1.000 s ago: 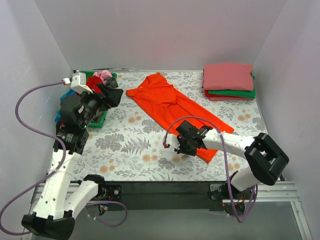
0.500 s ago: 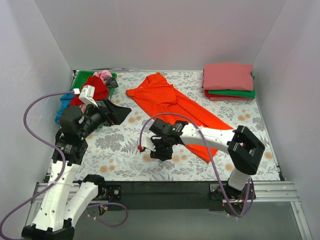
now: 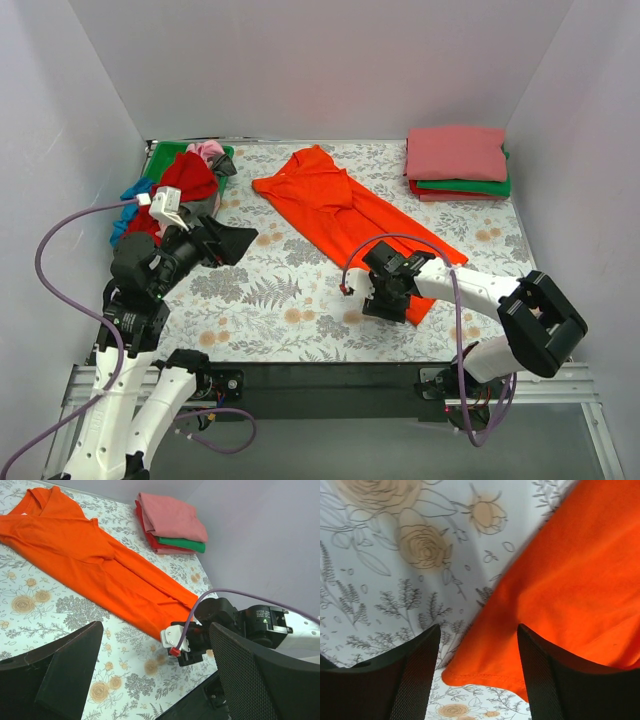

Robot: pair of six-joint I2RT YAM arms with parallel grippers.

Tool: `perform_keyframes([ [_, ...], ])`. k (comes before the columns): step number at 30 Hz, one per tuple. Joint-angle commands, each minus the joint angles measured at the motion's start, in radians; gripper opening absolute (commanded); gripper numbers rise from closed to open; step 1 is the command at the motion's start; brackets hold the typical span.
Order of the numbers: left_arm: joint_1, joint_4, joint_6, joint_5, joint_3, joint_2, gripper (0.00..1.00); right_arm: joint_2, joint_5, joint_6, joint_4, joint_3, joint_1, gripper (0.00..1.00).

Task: Fold and stack the t-shirts
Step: Fold the tshirt

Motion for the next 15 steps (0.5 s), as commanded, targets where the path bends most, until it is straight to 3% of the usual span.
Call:
perform_keyframes([
  [1, -0.003, -0.025, -0.006, 0.002, -0.011, -0.021, 0.87, 0.039, 0.084, 0.012, 0.078, -0.003, -0.019, 0.68],
  [3, -0.003, -0.036, -0.006, 0.005, -0.013, -0.031, 0.87, 0.082, 0.089, 0.021, 0.084, -0.002, -0.022, 0.59],
  [5, -0.003, -0.037, -0.003, 0.021, -0.019, -0.039, 0.87, 0.111, 0.076, 0.025, 0.081, 0.008, -0.022, 0.29],
  [8, -0.003, -0.030, 0.004, 0.048, -0.031, -0.048, 0.87, 0.116, -0.025, 0.030, 0.033, 0.044, -0.022, 0.06],
  [10, -0.003, -0.019, 0.007, 0.063, -0.037, -0.048, 0.87, 0.108, -0.184, 0.025, -0.004, 0.064, -0.007, 0.02],
  [15, -0.009, 0.024, 0.012, 0.141, -0.039, -0.035, 0.87, 0.106, -0.368, 0.004, -0.073, 0.119, 0.120, 0.01],
])
